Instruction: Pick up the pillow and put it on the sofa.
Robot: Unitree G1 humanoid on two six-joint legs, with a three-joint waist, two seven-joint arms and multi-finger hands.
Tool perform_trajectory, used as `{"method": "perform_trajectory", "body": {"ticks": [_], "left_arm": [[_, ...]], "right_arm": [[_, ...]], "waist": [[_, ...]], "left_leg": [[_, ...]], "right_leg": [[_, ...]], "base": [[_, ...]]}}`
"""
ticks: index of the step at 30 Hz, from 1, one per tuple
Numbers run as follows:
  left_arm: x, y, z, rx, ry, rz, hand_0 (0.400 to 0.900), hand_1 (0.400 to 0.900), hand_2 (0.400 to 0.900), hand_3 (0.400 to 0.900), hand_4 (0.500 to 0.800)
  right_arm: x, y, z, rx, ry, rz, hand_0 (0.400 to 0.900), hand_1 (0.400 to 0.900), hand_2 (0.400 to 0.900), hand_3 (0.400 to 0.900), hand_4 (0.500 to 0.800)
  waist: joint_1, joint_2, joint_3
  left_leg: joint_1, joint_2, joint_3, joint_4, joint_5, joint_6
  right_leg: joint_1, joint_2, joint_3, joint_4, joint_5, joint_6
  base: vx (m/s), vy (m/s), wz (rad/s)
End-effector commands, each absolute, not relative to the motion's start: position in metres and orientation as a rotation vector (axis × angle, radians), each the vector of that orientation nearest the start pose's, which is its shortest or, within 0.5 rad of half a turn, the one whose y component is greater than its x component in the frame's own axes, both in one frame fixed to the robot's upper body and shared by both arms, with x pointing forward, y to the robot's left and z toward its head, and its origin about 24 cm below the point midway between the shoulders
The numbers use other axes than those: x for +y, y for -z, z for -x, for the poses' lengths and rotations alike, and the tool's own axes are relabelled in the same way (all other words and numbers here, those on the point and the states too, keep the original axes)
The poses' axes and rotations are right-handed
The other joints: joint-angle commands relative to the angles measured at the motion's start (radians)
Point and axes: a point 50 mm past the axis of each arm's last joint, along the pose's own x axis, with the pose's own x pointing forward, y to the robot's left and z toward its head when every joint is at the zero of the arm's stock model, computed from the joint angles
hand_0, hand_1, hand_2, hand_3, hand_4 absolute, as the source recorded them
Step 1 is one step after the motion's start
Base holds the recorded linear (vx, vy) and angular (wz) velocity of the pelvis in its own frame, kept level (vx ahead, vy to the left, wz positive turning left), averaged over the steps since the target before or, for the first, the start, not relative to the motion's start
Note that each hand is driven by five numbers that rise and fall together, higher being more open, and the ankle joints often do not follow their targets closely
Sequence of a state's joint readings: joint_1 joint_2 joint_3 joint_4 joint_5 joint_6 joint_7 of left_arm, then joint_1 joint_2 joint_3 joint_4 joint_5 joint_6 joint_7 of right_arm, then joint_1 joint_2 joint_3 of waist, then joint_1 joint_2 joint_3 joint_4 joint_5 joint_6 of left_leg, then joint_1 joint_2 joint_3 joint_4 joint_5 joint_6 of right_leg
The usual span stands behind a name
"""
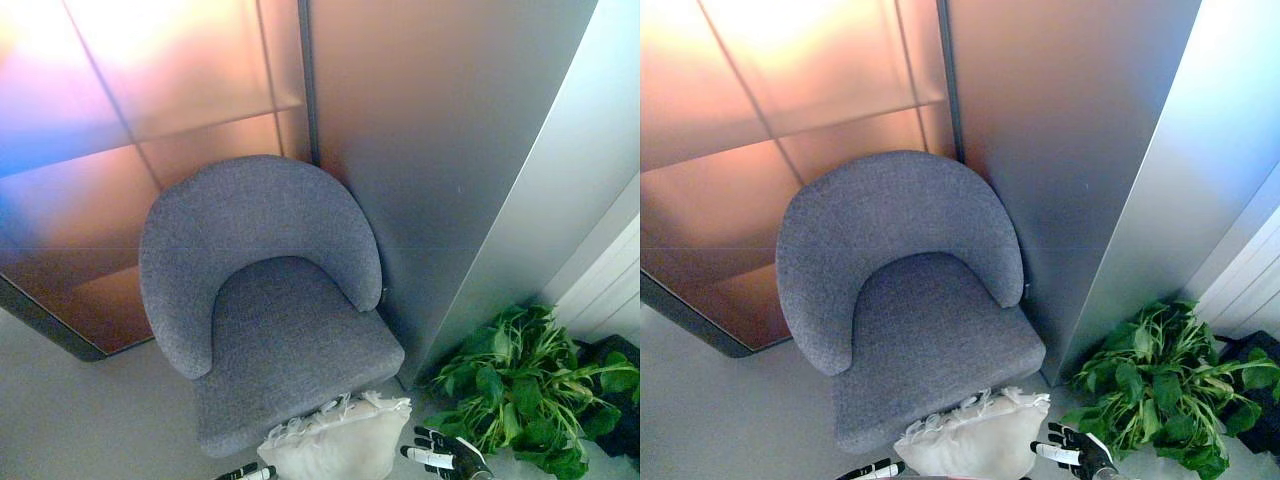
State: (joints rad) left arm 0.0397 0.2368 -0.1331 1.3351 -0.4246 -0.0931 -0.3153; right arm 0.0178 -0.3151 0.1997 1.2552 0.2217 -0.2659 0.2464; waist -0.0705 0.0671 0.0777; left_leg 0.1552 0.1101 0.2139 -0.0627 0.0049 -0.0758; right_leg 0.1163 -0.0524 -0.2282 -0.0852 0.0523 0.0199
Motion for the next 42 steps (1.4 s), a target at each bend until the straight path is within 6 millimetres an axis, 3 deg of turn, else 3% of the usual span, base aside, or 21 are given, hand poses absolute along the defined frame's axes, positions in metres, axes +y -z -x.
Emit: {"method": "perform_trajectory", "body": {"ticks": [1, 3, 7, 9, 13, 21, 33, 42], "left_arm": [[0.243, 0.156, -0.087, 1.11, -0.039, 0.161, 0.9, 0.9, 0.9, 0.9, 0.8], [0.245, 0.154, -0.094, 1.085, -0.022, 0.147, 0.9, 0.9, 0.9, 0.9, 0.8], [0.249, 0.137, -0.141, 0.932, 0.016, 0.125, 0.9, 0.9, 0.9, 0.9, 0.8], [0.258, 0.12, -0.175, 0.836, 0.028, 0.109, 0.9, 0.9, 0.9, 0.9, 0.8], [0.27, 0.103, -0.198, 0.76, 0.011, 0.088, 0.9, 0.9, 0.9, 0.9, 0.8], [0.286, 0.085, -0.214, 0.688, -0.006, 0.061, 0.9, 0.9, 0.9, 0.9, 0.8], [0.277, 0.078, -0.224, 0.596, 0.01, 0.085, 0.9, 0.9, 0.9, 0.9, 0.8], [0.273, 0.081, -0.217, 0.573, -0.006, 0.13, 0.9, 0.9, 0.9, 0.9, 0.8]], "right_arm": [[-0.25, 0.126, -0.154, 0.809, -0.096, 0.137, 0.9, 0.9, 0.9, 0.9, 0.8], [-0.254, 0.119, -0.166, 0.771, -0.092, 0.153, 0.9, 0.9, 0.9, 0.9, 0.8], [-0.26, 0.088, -0.217, 0.595, -0.089, 0.196, 0.9, 0.9, 0.9, 0.9, 0.8], [-0.261, 0.057, -0.257, 0.469, -0.089, 0.231, 0.9, 0.9, 0.9, 0.9, 0.8], [-0.259, 0.021, -0.294, 0.34, -0.07, 0.259, 0.9, 0.9, 0.9, 0.9, 0.8], [-0.283, -0.035, -0.328, 0.191, 0.004, 0.249, 0.9, 0.9, 0.9, 0.9, 0.8], [-0.302, -0.102, -0.358, 0.047, 0.105, 0.206, 0.9, 0.9, 0.9, 0.9, 0.8], [-0.333, -0.079, -0.335, 0.118, 0.272, 0.12, 0.9, 0.9, 0.9, 0.9, 0.8]], "waist": [[0.023, -0.023, 0.043], [0.027, -0.015, 0.063], [0.036, 0.002, 0.166], [0.04, 0.005, 0.241], [0.047, 0.001, 0.309], [0.074, 0.004, 0.389], [0.086, 0.032, 0.442], [0.068, 0.058, 0.442]], "left_leg": [[-0.082, 0.028, -0.023, 0.069, -0.03, -0.002], [-0.115, 0.023, -0.032, 0.084, -0.028, 0.0], [-0.266, 0.012, -0.06, 0.149, -0.008, 0.003], [-0.4, 0.009, -0.075, 0.232, 0.008, 0.005], [-0.557, 0.006, -0.086, 0.347, 0.007, 0.005], [-0.76, -0.008, -0.097, 0.498, -0.014, 0.022], [-0.898, -0.026, -0.109, 0.584, -0.033, 0.037], [-0.884, -0.047, -0.094, 0.574, -0.047, 0.041]], "right_leg": [[-0.049, -0.084, 0.001, 0.125, -0.127, 0.073], [-0.076, -0.081, 0.005, 0.144, -0.134, 0.065], [-0.212, -0.073, 0.016, 0.223, -0.145, 0.038], [-0.346, -0.068, 0.023, 0.315, -0.141, 0.016], [-0.501, -0.071, 0.024, 0.418, -0.134, 0.003], [-0.702, -0.109, 0.022, 0.578, -0.143, -0.003], [-0.858, -0.111, 0.041, 0.67, -0.148, -0.022], [-0.858, -0.092, 0.052, 0.663, -0.157, -0.033]], "base": [[-0.04, -0.072, 0.17], [-0.1, -0.071, 0.21], [-0.32, -0.117, 0.31], [-0.39, -0.173, 0.29], [-0.18, -0.119, 0.15], [-0.13, -0.067, 0.08], [-0.09, -0.003, 0.02], [-0.01, 0.067, -0.05]]}}
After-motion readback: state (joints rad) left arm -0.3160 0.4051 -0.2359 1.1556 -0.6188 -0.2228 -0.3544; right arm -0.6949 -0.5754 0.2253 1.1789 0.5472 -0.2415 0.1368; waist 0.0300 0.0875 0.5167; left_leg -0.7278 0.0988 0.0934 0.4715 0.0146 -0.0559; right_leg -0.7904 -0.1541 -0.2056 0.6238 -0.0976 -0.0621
